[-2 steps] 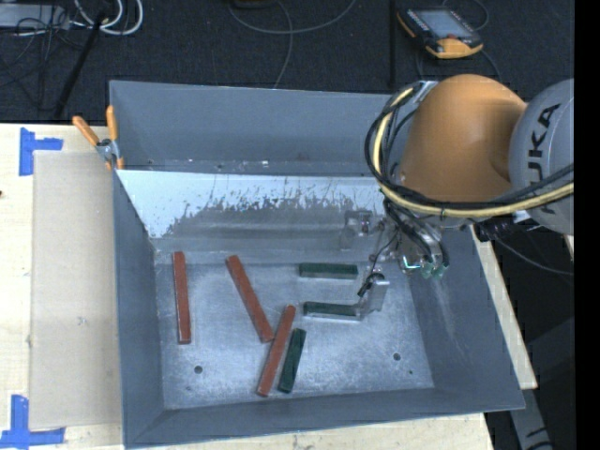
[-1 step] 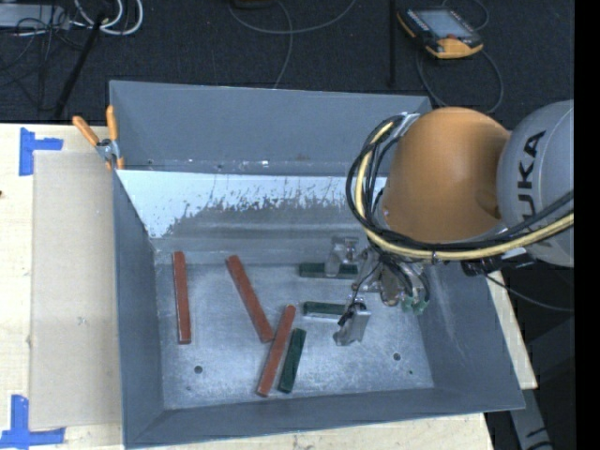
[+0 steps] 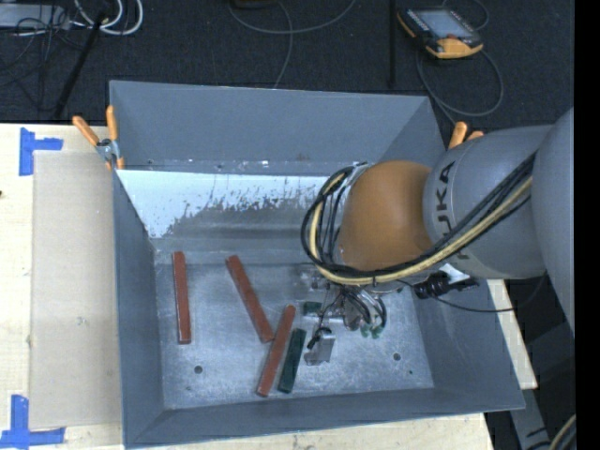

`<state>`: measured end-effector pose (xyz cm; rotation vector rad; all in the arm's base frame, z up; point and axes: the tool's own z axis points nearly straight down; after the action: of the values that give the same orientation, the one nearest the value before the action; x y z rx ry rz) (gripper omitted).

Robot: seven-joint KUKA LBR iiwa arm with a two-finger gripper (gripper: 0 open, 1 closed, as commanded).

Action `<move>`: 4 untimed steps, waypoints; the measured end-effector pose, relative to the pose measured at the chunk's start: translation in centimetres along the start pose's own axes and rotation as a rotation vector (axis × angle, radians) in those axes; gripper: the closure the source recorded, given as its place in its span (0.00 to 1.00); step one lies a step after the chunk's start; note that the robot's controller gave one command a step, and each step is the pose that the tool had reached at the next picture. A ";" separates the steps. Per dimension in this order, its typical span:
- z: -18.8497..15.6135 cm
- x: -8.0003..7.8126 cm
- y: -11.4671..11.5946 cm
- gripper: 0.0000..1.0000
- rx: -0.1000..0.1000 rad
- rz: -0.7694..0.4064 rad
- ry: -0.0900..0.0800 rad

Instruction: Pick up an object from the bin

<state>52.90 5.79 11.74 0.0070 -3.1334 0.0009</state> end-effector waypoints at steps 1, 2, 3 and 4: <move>4.9 -6.7 -6.1 0.00 0.001 0.058 -0.013; 4.2 -6.9 -5.8 1.00 -0.001 0.055 -0.022; 4.3 -4.7 -15.4 1.00 -0.002 -0.280 -0.021; -14.2 -3.7 -20.7 1.00 0.007 -0.701 -0.015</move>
Offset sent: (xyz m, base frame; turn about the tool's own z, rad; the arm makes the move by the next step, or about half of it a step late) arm 0.0648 -0.0569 -0.0474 0.0523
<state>56.85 -14.90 25.94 1.0873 -2.9551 0.0070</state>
